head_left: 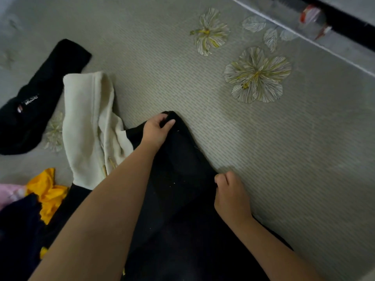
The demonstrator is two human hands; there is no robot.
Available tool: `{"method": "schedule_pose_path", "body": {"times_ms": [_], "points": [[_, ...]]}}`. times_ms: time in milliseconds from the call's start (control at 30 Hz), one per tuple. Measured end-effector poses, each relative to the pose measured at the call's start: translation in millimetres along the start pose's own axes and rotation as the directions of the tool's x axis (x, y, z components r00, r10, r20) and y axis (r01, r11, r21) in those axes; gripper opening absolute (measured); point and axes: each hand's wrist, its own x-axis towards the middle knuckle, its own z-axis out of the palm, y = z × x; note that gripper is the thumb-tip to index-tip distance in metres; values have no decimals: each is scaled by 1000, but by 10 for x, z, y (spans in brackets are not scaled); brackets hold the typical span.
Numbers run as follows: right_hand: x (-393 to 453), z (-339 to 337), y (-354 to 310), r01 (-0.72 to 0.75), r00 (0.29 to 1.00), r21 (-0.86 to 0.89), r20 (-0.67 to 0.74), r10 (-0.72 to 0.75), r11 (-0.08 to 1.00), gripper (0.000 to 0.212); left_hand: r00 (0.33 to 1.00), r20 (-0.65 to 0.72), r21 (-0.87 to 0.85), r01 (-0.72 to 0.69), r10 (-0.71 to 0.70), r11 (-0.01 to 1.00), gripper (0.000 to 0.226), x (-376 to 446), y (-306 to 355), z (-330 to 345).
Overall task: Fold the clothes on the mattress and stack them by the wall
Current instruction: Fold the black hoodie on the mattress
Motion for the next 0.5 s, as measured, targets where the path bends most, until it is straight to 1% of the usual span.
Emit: {"method": "schedule_pose_path", "body": {"times_ms": [33, 67, 100, 167, 200, 267, 333, 367, 400, 433, 467, 500], "points": [[-1, 2, -6, 13, 1000, -20, 9, -13, 1000, 39, 1000, 6, 214, -30, 30, 976, 31, -12, -59, -3], [-12, -6, -10, 28, 999, -35, 17, -27, 999, 38, 998, -1, 364, -63, 68, 929, 37, -44, -105, -28], [-30, -16, -5, 57, 998, -43, 8, -57, 997, 36, 995, -30, 406, -77, 97, 911, 40, -99, -136, -71], [-80, -69, -11, 169, 985, -21, -23, -170, 985, 20, 990, -107, 320, -54, 92, 946, 45, -252, -199, -182], [-81, -121, -51, 214, 977, 5, -20, -214, 977, 19, 989, -127, 293, -35, 75, 955, 47, -340, -247, -245], [9, -192, -154, 251, 968, 49, -22, -250, 967, 31, 997, -80, 362, 32, -3, 932, 51, -523, -429, -363], [198, -211, -291, 278, 960, 70, -34, -276, 958, 29, 993, -12, 444, 110, -117, 889, 51, -722, -626, -485], [315, -195, -377, 303, 953, 69, -28, -302, 950, 24, 990, -8, 454, 132, -144, 881, 49, -810, -706, -540], [446, -160, -467, 343, 939, 62, -15, -343, 937, 22, 990, -30, 439, 137, -137, 888, 45, -874, -779, -578], [607, -116, -566, 393, 919, 45, 13, -394, 918, 25, 991, -73, 407, 129, -108, 904, 40, -923, -829, -604], [791, -65, -669, 445, 893, 15, 72, -445, 896, 30, 989, -128, 372, 113, -70, 921, 35, -959, -851, -615], [986, -10, -769, 489, 861, -35, 181, -476, 872, 35, 983, -181, 343, 98, -36, 934, 32, -980, -869, -611]]}}
